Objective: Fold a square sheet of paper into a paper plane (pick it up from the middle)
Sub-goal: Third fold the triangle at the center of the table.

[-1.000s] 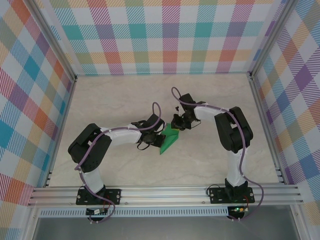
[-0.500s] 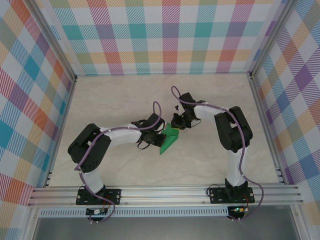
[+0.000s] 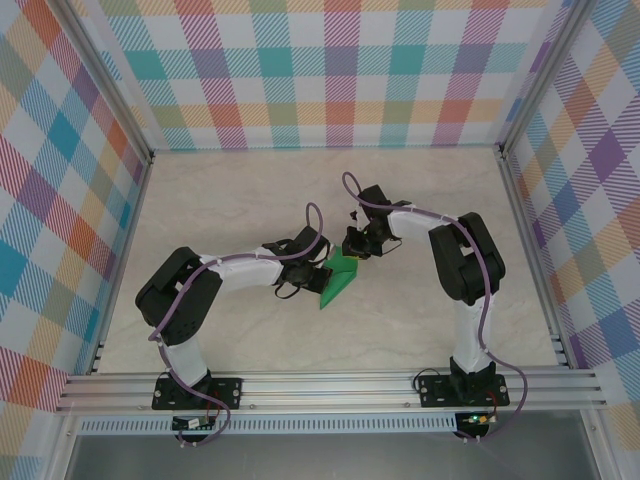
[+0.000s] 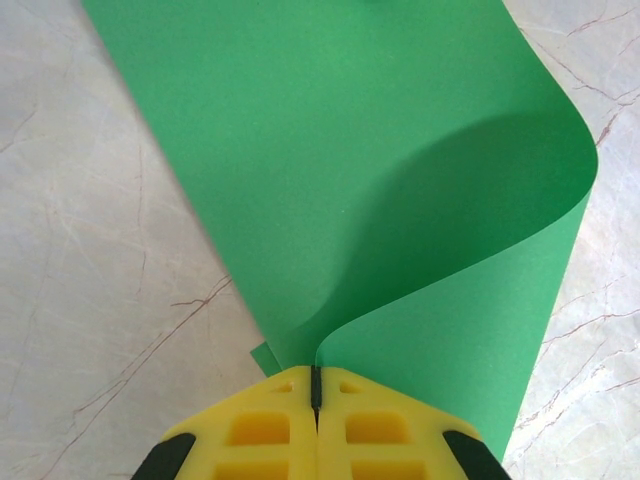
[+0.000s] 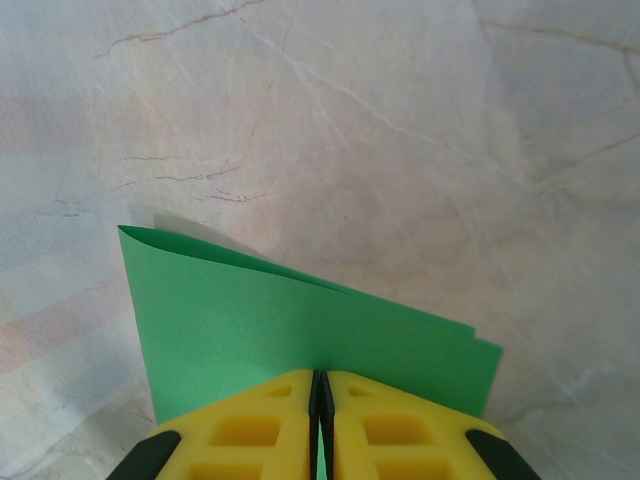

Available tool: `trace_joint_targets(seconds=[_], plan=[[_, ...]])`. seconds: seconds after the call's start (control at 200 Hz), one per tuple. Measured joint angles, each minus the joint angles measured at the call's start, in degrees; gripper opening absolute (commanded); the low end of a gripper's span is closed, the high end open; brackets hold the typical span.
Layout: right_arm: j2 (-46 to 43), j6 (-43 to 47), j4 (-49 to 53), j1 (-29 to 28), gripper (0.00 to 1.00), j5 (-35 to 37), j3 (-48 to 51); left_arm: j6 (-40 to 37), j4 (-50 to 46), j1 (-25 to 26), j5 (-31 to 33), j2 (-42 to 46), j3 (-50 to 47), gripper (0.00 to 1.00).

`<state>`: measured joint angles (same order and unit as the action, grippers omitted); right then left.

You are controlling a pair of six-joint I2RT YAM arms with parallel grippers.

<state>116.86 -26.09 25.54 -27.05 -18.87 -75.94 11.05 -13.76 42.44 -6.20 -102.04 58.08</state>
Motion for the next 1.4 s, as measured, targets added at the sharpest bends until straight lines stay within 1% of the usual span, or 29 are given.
trace_joint_targets(seconds=[0.645,1.135,1.28,1.33,1.4], plan=[[0.0,0.0,0.0,0.0,0.13,0.0,0.0,-0.2,0.4,0.0,0.3,0.2,0.0,0.00],[-0.3,0.0,0.3,0.0,0.16,-0.1,0.0,-0.2,0.5,0.0,0.7,-1.3,0.2,0.00],[-3.6,0.0,2.4,0.3,0.20,1.2,1.1,-0.2,0.6,0.0,0.7,-1.3,0.2,0.00],[-6.2,-0.1,2.7,0.6,0.20,1.7,2.2,-0.2,0.6,0.0,0.7,-1.3,0.2,0.00],[-10.2,-0.4,2.5,1.0,0.17,1.7,4.0,-0.2,0.6,0.0,0.7,-1.3,0.2,0.00]])
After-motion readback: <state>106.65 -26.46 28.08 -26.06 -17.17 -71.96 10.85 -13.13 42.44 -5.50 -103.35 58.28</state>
